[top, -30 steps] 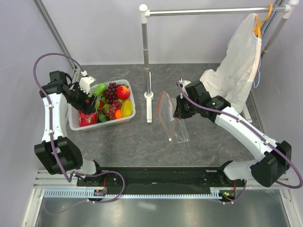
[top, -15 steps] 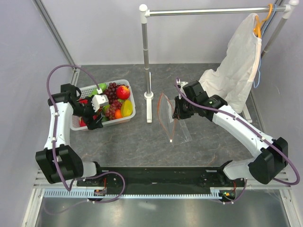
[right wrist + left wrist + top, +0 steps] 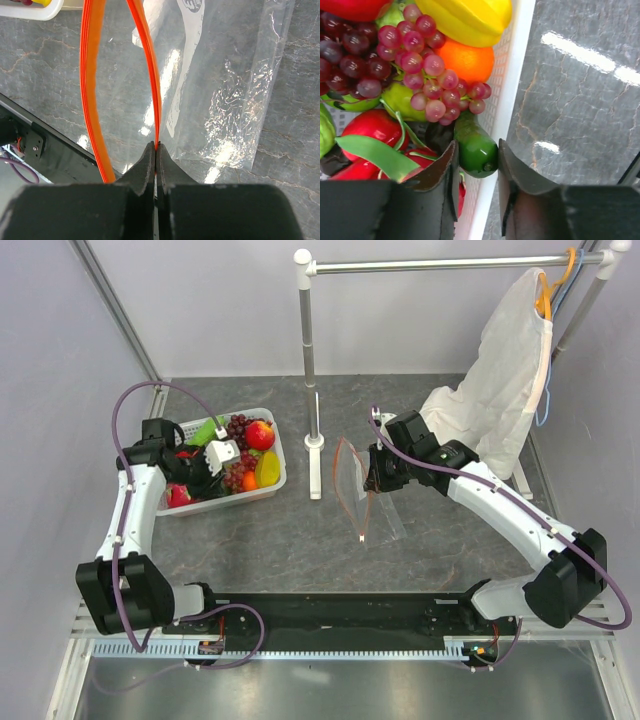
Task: Place the food in the zip-top bag and seal the zipper
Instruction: Pick up the fake vegetable from the bin, then place the fake vegetable in the zipper food storage bag, then pick up the fake fruit from the bin.
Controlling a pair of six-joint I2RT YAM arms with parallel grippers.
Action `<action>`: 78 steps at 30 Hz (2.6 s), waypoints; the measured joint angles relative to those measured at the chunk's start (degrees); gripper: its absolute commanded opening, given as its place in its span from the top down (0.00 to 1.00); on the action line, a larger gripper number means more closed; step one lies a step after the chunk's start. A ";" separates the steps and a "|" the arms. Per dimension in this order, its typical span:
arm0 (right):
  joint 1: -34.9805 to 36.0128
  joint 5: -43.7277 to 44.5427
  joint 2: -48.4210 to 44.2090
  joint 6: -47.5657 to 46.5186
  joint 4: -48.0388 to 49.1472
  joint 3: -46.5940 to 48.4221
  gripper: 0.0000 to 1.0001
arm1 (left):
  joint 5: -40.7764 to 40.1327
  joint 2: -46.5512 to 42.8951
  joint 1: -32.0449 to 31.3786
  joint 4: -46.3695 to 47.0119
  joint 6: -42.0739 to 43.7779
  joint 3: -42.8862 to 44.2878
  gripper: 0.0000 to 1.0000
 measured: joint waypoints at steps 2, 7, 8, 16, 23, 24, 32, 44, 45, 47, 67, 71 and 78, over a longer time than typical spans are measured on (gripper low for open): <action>0.00 0.00 0.00 0.00 0.00 0.00 1.00 | -0.07 -0.09 0.00 0.46 -0.63 0.00 0.86; -0.04 0.00 0.04 0.00 -0.02 0.11 1.00 | -0.83 -0.39 0.00 -0.42 -3.93 2.58 0.92; -0.04 0.00 0.04 0.00 -0.02 0.17 1.00 | -1.01 -0.66 0.00 -0.70 -5.07 4.15 0.92; -0.17 -0.31 0.17 0.17 -0.02 0.28 1.00 | 3.23 -3.58 -2.78 -4.46 -15.45 24.61 0.91; -0.85 -1.33 0.74 0.66 -0.04 0.74 1.00 | 5.07 -4.46 -20.68 -5.55 -27.69 30.23 0.93; -0.96 -1.38 0.76 0.66 -0.02 0.92 1.00 | 5.09 -3.91 -21.16 -5.49 -29.35 30.49 0.94; -1.22 -3.54 1.25 1.25 0.04 1.49 1.00 | 6.82 -2.54 -29.05 -0.13 -40.50 28.44 0.94; -1.57 -6.51 1.20 1.36 -0.04 3.37 1.00 | -2.93 8.02 -47.21 8.41 -47.06 27.56 0.87; -1.57 -6.97 1.01 1.22 -0.07 3.61 1.00 | -2.82 9.31 -47.23 8.17 -47.32 27.76 0.86; -1.57 -7.98 0.33 1.07 -0.24 4.09 1.00 | -2.36 11.65 -47.25 8.02 -47.82 28.72 0.83; -2.34 -17.53 -7.39 5.68 -2.78 5.05 1.00 | 12.87 11.15 -34.12 7.15 -61.57 32.83 0.06; -3.63 -17.38 -8.31 8.09 -4.90 5.60 1.00 | 13.25 4.79 -23.02 8.28 -62.18 29.29 0.06; -4.04 -12.28 -5.62 8.15 -5.20 7.39 1.00 | 3.21 5.27 -7.52 6.62 -56.13 26.97 0.01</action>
